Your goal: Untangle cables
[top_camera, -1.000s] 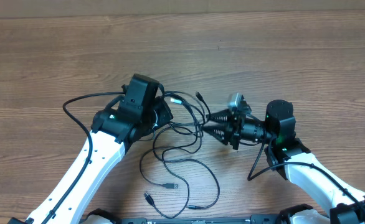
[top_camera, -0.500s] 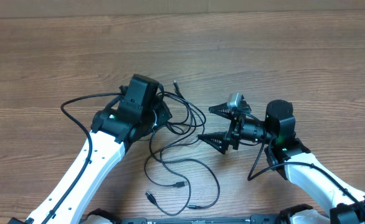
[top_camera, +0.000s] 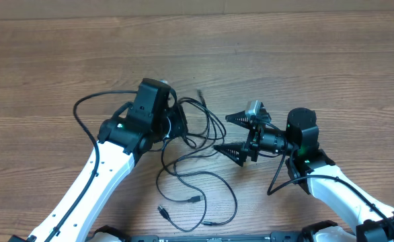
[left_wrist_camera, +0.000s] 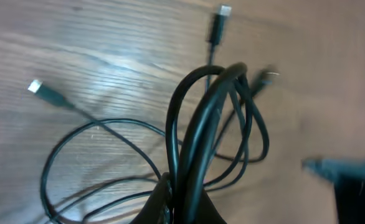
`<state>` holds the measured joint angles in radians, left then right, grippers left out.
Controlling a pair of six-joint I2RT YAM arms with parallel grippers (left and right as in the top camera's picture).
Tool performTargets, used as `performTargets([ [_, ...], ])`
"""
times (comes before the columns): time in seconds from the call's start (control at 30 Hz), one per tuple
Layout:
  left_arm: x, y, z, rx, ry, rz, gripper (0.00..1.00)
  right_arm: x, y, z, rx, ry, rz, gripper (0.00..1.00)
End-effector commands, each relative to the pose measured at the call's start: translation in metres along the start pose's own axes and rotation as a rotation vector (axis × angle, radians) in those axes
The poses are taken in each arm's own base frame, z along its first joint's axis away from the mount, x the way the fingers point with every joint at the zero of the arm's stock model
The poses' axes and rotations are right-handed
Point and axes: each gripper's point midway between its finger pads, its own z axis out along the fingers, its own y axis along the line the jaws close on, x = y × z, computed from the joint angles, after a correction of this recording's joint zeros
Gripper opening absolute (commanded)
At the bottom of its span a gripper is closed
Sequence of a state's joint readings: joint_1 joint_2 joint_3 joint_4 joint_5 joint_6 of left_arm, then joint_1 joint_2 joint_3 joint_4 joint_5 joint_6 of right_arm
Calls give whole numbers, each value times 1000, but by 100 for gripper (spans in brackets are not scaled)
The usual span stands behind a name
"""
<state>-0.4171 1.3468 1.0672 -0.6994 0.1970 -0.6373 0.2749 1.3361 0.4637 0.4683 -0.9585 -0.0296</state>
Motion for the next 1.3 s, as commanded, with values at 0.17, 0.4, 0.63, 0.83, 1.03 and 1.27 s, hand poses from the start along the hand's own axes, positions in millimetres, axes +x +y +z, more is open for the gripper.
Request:
performTargets([
  [0.17, 10, -11, -2, 73, 56, 342, 4, 1, -3, 0, 21, 4, 6, 100],
  [0.4, 9, -11, -2, 76, 51, 383, 4, 1, -4, 0, 25, 4, 6, 100],
  [0.63, 3, -14, -4, 80, 21, 389, 4, 2, -4, 0, 25, 5, 8, 100],
  [0.83, -26, 8, -38, -116, -125, 388, 4, 1, -7, -1, 42, 5, 8, 100],
  [1.03, -62, 50, -110, -390, -336, 237, 4, 4, -8, -1, 49, 14, 21, 100],
  [1.27, -93, 98, -195, -529, -480, 24, 4, 5, -9, -1, 55, 15, 23, 100],
])
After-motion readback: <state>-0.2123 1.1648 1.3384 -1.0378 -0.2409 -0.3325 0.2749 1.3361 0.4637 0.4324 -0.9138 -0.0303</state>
